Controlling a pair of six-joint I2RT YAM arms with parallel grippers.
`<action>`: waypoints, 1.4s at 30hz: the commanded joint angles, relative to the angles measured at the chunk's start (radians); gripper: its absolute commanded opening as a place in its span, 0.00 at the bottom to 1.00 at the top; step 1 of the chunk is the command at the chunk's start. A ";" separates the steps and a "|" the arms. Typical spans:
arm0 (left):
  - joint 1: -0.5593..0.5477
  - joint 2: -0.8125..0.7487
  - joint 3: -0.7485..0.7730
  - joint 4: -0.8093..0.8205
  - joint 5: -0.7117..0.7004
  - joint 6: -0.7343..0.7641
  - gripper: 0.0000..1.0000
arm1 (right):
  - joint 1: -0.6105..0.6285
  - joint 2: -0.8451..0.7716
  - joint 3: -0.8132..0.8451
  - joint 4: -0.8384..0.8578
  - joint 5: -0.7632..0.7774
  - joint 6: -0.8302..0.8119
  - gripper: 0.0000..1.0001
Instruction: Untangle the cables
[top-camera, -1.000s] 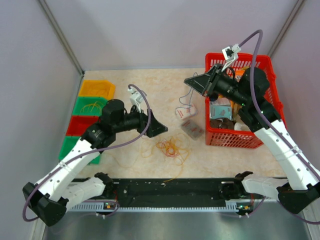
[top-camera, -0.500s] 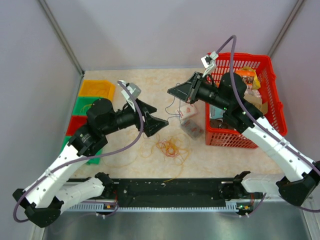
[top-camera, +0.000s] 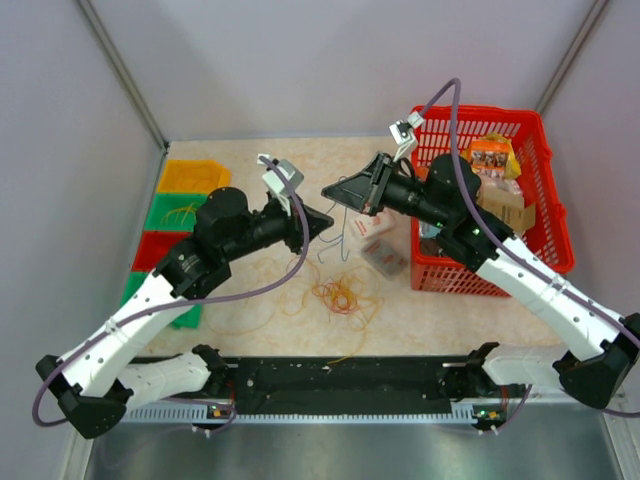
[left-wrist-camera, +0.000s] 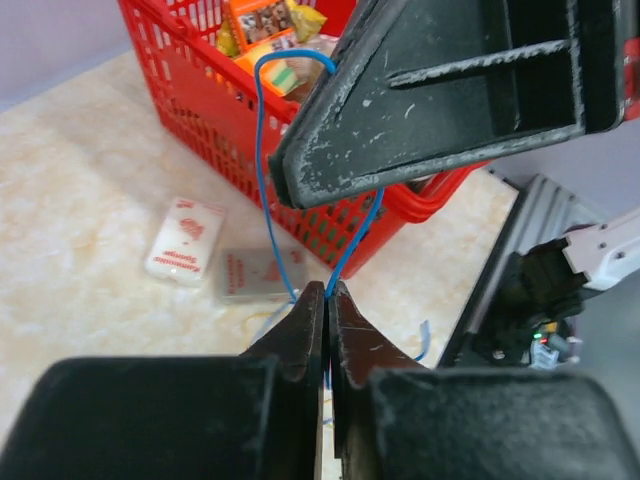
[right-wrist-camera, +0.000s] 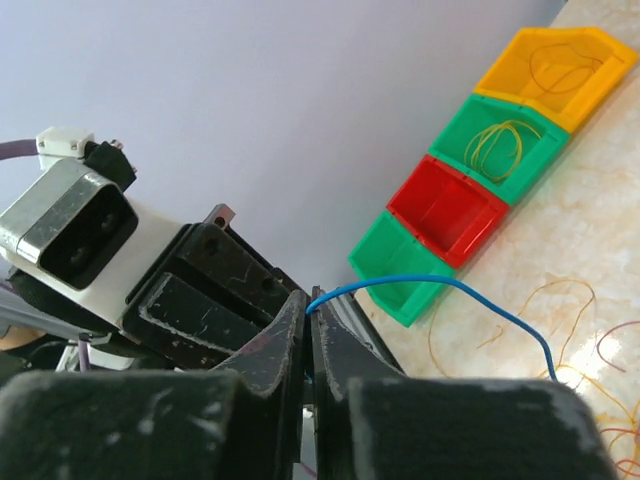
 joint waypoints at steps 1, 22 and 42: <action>-0.002 -0.025 0.024 -0.017 -0.174 0.021 0.00 | 0.015 -0.006 0.017 0.007 0.024 -0.051 0.18; 1.013 -0.003 0.024 -0.467 -0.360 -0.501 0.00 | 0.011 -0.159 -0.164 -0.247 0.128 -0.333 0.94; 1.208 0.309 -0.108 -0.240 -0.418 -0.608 0.00 | 0.013 -0.192 -0.304 -0.191 0.093 -0.307 0.92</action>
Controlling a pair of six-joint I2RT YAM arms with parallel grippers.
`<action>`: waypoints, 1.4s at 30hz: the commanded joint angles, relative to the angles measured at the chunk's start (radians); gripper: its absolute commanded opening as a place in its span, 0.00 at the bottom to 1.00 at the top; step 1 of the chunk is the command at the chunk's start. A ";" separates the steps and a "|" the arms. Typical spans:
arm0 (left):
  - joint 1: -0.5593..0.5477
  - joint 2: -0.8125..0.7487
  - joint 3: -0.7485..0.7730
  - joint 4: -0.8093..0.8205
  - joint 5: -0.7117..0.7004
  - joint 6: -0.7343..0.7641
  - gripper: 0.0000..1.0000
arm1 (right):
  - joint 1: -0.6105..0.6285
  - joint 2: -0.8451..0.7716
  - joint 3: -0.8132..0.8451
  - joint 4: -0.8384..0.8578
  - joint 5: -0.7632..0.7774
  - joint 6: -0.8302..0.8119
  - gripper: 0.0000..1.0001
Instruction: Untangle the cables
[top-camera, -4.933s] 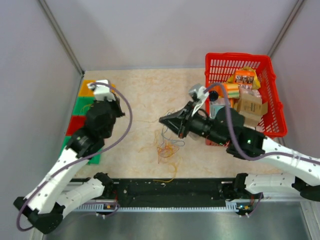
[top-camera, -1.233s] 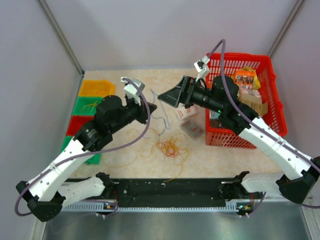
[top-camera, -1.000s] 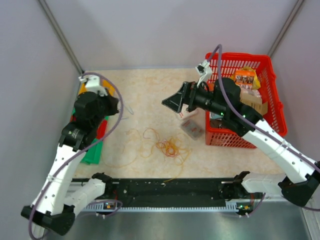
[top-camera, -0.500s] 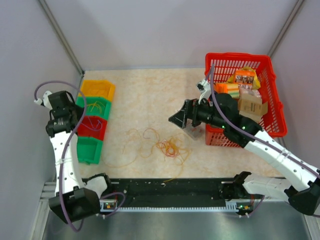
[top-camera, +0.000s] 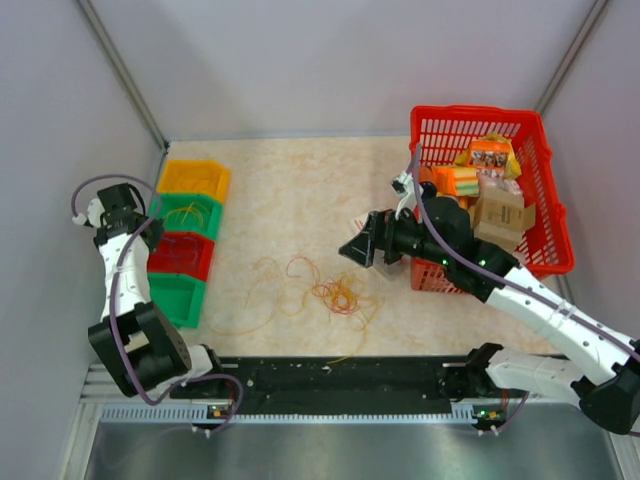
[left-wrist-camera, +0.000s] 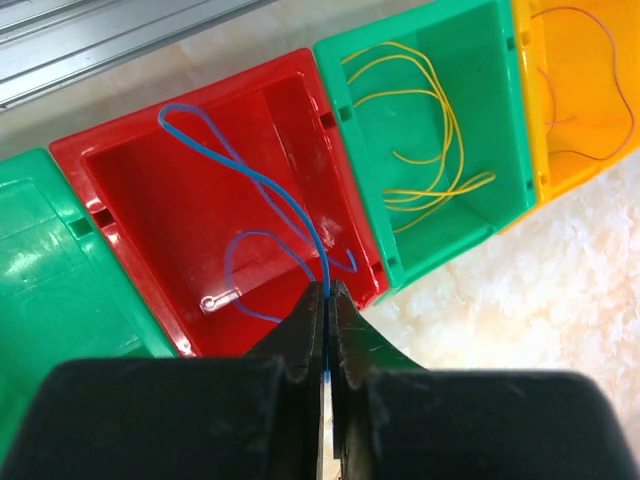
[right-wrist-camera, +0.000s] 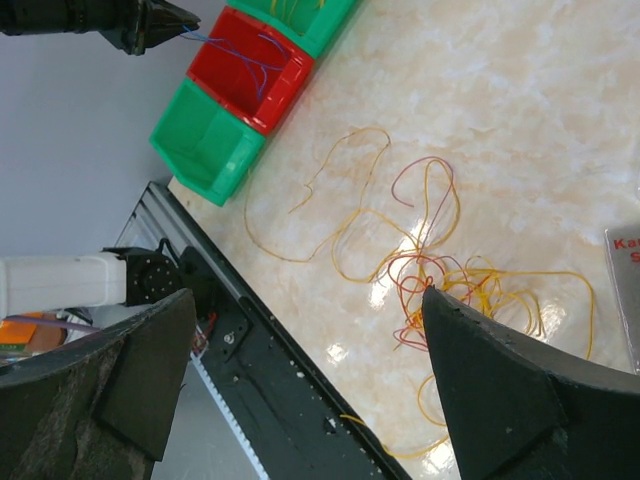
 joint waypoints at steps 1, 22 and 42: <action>0.011 0.029 -0.005 0.079 -0.041 -0.003 0.00 | 0.010 -0.016 0.000 0.057 -0.020 0.012 0.92; -0.574 -0.291 -0.250 0.122 0.308 0.284 0.74 | 0.260 0.466 0.060 0.109 0.114 -0.101 0.82; -1.046 -0.308 -0.496 0.117 -0.029 0.092 0.66 | 0.209 0.541 -0.190 0.471 0.078 0.104 0.54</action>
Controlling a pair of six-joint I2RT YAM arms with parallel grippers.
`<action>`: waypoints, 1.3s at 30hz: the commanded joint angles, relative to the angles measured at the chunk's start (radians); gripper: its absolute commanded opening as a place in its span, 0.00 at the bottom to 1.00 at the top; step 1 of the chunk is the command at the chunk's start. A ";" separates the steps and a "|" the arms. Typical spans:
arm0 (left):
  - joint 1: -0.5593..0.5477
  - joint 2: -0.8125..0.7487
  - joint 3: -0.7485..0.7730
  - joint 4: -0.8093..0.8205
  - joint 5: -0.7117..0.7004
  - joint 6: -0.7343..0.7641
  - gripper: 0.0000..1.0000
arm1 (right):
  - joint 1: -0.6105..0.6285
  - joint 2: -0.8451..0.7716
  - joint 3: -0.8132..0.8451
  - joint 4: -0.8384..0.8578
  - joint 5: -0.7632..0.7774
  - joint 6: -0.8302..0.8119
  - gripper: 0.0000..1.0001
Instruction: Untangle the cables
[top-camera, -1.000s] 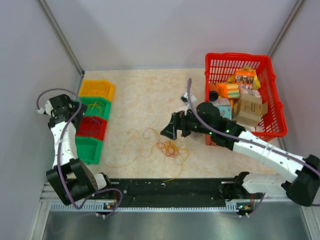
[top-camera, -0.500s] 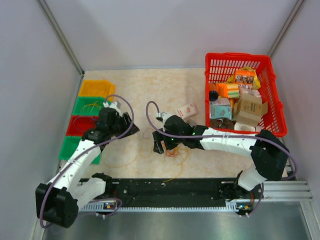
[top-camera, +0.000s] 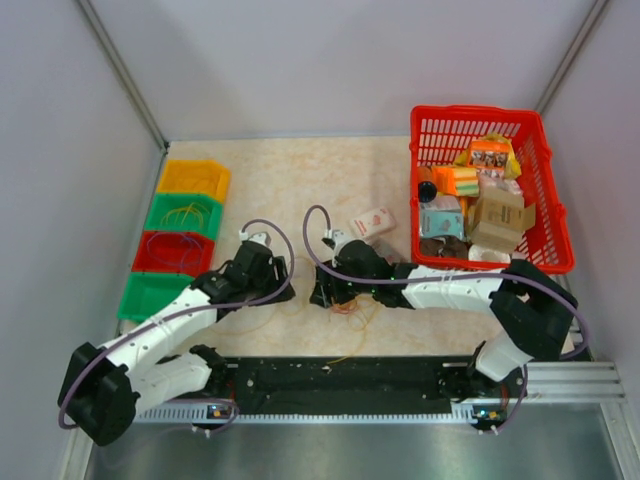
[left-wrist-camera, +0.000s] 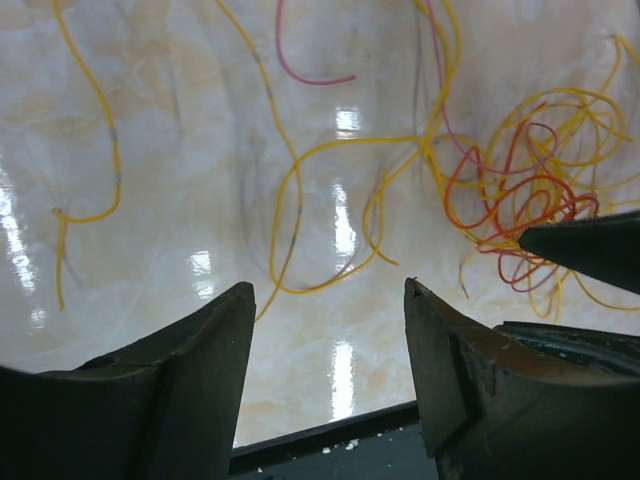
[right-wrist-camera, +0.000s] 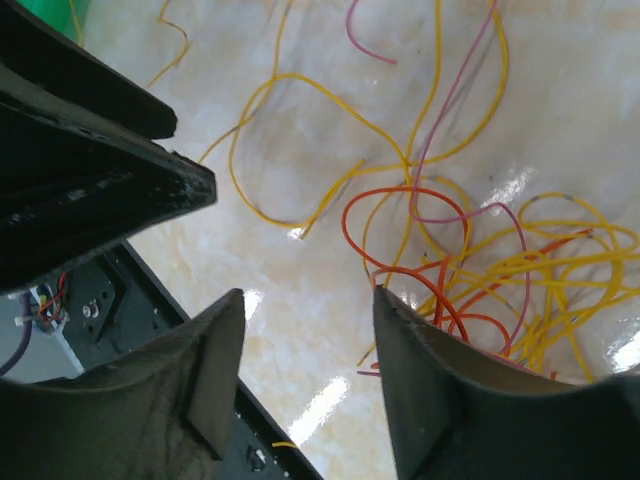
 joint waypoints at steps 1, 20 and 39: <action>-0.007 -0.010 -0.038 0.034 -0.100 -0.025 0.64 | -0.027 0.031 -0.063 0.163 -0.035 0.125 0.50; -0.009 0.015 -0.045 0.031 -0.089 -0.033 0.00 | -0.080 0.057 -0.122 0.142 0.039 0.216 0.24; 0.016 -0.242 0.475 -0.175 -0.331 0.166 0.00 | -0.124 0.063 -0.126 0.056 0.128 0.219 0.18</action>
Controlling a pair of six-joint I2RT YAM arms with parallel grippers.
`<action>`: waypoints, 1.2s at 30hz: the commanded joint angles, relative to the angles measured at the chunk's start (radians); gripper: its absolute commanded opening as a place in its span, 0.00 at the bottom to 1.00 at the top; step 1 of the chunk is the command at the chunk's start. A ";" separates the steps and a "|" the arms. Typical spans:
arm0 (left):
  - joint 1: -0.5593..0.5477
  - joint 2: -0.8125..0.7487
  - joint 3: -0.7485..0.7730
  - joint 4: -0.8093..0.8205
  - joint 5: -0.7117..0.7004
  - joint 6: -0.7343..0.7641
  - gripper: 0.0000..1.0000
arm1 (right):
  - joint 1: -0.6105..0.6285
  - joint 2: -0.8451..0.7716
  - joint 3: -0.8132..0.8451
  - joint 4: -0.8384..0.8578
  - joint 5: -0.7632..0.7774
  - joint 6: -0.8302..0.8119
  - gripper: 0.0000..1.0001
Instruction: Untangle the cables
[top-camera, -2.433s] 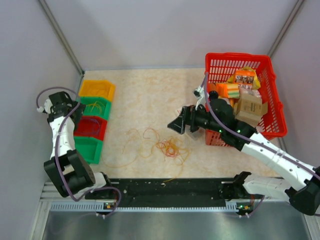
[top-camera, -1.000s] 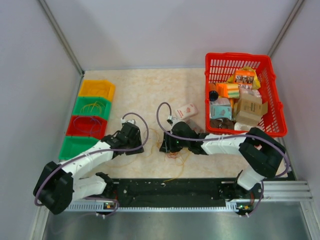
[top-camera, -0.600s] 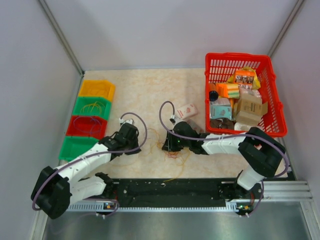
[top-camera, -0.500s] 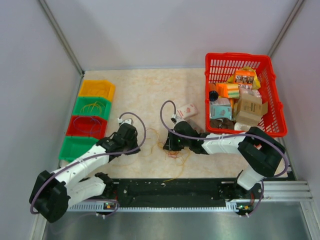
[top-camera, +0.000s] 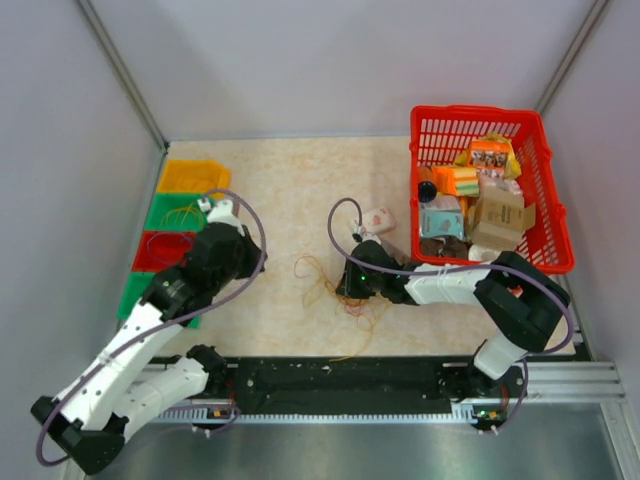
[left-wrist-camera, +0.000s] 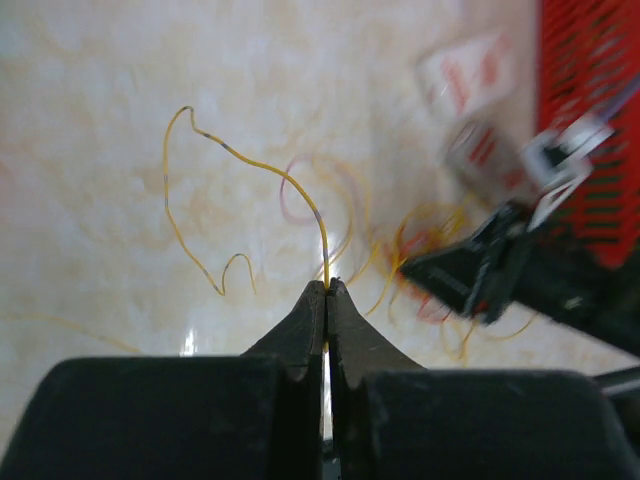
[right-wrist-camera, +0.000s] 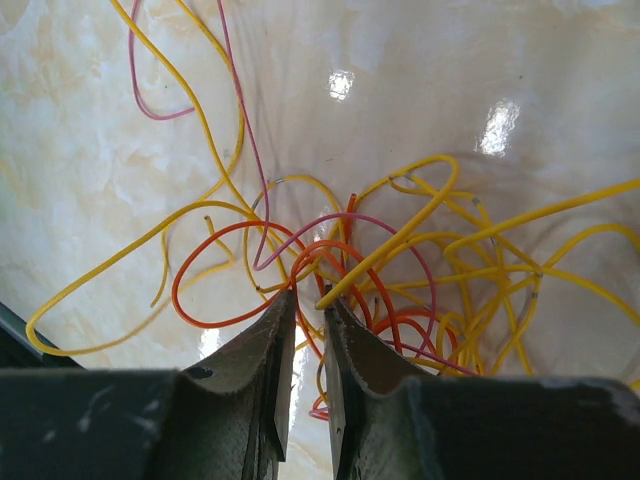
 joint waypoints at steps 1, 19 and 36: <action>0.034 -0.023 0.334 -0.003 -0.179 0.182 0.00 | -0.011 -0.002 -0.010 0.012 0.011 -0.046 0.18; 0.590 0.436 0.845 0.165 0.235 0.239 0.00 | -0.010 -0.036 -0.120 0.188 -0.121 -0.152 0.18; 0.856 0.616 0.669 0.326 0.385 0.186 0.00 | -0.004 -0.078 -0.217 0.351 -0.166 -0.166 0.18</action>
